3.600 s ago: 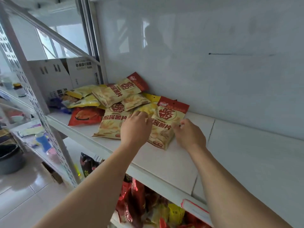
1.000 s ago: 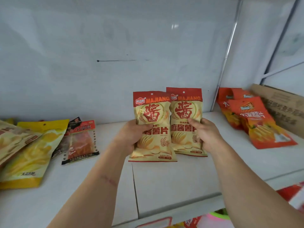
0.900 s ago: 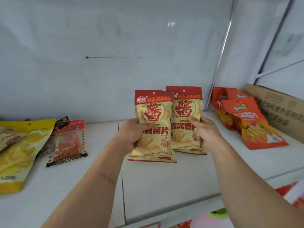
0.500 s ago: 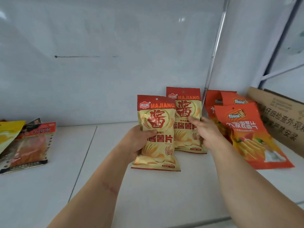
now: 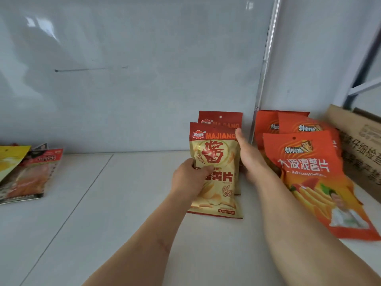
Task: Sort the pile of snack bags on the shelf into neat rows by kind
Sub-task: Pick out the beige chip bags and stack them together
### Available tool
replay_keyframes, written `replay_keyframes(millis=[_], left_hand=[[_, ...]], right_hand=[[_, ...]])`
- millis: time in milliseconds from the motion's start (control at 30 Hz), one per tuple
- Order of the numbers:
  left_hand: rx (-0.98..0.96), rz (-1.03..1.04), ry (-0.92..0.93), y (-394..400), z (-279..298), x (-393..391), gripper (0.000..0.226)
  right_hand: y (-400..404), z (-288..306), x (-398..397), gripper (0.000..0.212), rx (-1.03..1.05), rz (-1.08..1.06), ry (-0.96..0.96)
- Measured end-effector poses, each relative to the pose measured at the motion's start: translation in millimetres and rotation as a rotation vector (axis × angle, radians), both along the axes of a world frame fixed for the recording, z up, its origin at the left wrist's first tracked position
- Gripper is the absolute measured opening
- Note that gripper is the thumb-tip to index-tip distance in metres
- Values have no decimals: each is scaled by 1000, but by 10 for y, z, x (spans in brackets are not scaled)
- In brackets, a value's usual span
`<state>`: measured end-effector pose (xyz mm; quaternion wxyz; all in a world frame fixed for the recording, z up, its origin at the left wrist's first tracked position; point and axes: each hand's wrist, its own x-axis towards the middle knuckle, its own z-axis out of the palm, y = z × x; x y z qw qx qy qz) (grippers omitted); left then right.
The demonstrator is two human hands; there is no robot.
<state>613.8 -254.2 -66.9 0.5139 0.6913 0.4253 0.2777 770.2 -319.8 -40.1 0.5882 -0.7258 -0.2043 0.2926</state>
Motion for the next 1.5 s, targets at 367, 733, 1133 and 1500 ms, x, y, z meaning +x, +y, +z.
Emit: replay_keyframes(millis=[367,733,1133,1500], left_hand=[[99,117,75,-61,-89,327,35],[69,160,42,-93,-53,419,34],[519,292,407,194,163,-585,34],[1000,253,847,825,192,-2704,31]], right_hand=[[114,-122,160,44,-4,57,-159],[212,-121,222,44,-83,-14,-306],[218,82,-746,34,-234,10,-1276],[917,-141,-2702,34,-238,371,-1427]])
